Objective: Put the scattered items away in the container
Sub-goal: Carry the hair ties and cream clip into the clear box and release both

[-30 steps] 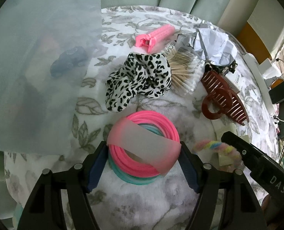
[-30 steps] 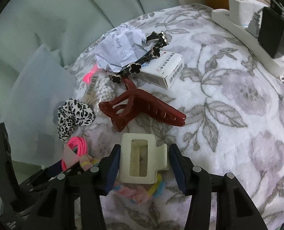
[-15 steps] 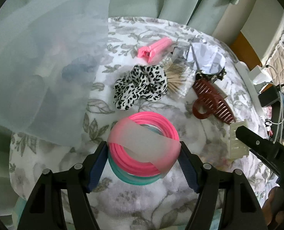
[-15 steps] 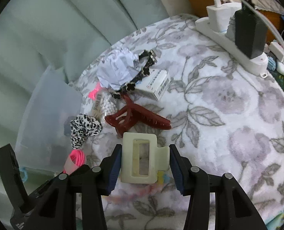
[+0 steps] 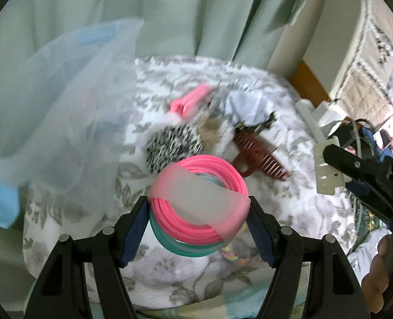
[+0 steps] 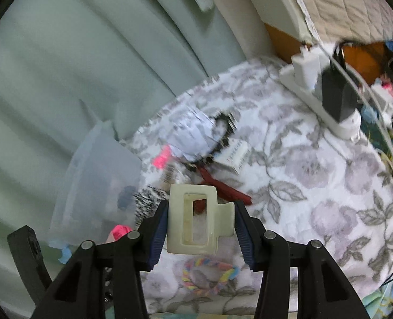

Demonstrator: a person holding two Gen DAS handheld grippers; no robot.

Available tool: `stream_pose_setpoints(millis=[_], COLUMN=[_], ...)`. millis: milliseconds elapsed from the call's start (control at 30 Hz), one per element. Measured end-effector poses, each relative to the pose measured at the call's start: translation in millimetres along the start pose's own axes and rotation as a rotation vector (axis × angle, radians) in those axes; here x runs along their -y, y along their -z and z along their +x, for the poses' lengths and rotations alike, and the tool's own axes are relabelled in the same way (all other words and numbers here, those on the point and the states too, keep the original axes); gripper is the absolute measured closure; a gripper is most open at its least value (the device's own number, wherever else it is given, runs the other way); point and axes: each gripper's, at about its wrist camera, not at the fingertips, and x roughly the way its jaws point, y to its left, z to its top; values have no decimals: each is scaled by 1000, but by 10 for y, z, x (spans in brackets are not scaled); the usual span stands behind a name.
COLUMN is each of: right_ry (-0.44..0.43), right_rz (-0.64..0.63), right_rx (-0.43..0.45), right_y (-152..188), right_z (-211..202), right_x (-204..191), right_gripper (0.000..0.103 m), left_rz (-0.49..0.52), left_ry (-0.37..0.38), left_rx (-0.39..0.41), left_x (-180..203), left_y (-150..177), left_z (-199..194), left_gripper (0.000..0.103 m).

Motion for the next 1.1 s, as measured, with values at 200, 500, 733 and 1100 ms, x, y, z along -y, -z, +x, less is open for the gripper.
stream_pose_setpoints(millis=[200, 500, 733, 1100], right_ry=[-56, -139, -284, -325], right_rz=[-49, -78, -150, -179], right_rx=[81, 264, 352, 232], right_y=[-228, -874, -1149, -510], right_z=[-262, -684, -896, -349], right_x=[-287, -933, -1608, -1833], right_gripper=[52, 52, 52, 52], left_rz=[2, -110, -337, -490], left_ry=[17, 18, 32, 27], left_rx=[110, 376, 525, 470], left_x=[8, -317, -755, -1305], left_y=[-279, -1064, -1296, -794], left_z=[-385, -1196, -1688, -1453], left_gripper=[30, 30, 30, 30])
